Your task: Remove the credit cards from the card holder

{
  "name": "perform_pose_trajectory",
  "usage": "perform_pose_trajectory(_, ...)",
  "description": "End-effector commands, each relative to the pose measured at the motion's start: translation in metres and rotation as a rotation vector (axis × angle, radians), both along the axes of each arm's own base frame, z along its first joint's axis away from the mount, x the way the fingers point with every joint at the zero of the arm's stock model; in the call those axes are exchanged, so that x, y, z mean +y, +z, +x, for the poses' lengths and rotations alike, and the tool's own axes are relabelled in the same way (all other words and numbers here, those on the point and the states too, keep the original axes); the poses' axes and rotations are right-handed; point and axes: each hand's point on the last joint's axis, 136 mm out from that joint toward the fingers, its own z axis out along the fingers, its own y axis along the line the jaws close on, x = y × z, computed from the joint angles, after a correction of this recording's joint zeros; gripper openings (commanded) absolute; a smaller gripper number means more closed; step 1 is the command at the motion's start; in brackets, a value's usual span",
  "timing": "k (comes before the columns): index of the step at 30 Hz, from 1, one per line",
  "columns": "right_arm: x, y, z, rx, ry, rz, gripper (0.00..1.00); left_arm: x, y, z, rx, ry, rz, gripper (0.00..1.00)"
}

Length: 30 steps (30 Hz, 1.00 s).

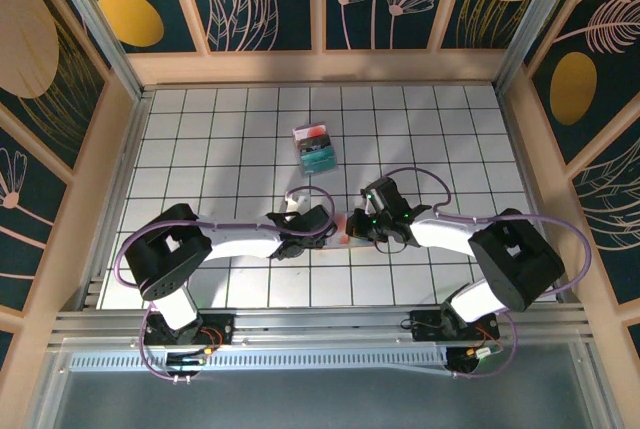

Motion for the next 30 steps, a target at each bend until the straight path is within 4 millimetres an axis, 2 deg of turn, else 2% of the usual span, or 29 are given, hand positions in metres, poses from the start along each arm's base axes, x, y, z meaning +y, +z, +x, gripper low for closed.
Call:
perform_pose_trajectory(1, -0.006, 0.003, 0.004, -0.016, -0.01, -0.031, 0.07, 0.006, 0.005, 0.001, -0.004, -0.011, 0.064, 0.99)
perform_pose_trajectory(7, -0.001, 0.007, 0.006, -0.019, -0.005, -0.006, 0.07, -0.012, 0.028, 0.017, -0.061, -0.044, 0.05, 0.99)
perform_pose_trajectory(9, -0.001, 0.007, 0.006, -0.02, -0.007, -0.006, 0.07, -0.024, 0.041, 0.024, -0.087, -0.055, 0.02, 0.99)
perform_pose_trajectory(13, -0.001, 0.006, 0.005, -0.014, -0.007, -0.009, 0.07, -0.03, 0.046, 0.028, -0.106, -0.063, -0.003, 0.99)
perform_pose_trajectory(30, 0.001, 0.003, 0.005, 0.006, 0.001, -0.009, 0.08, -0.005, -0.008, 0.015, -0.014, -0.054, 0.143, 0.99)
